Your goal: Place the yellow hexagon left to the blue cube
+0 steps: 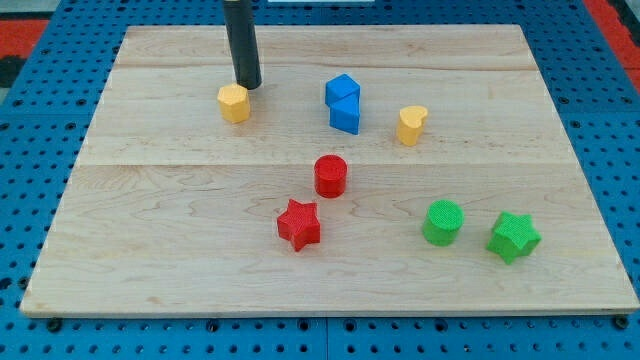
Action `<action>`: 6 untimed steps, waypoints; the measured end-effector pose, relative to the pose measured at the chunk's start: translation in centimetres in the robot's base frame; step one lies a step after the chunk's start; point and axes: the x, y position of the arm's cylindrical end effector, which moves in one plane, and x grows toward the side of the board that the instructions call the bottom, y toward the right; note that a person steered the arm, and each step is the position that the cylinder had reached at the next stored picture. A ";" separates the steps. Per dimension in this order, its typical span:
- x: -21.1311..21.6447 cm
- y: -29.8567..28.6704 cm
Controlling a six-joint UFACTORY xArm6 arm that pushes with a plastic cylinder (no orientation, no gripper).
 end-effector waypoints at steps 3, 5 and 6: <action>0.6 0.1; 3.0 -5.4; 5.2 -4.5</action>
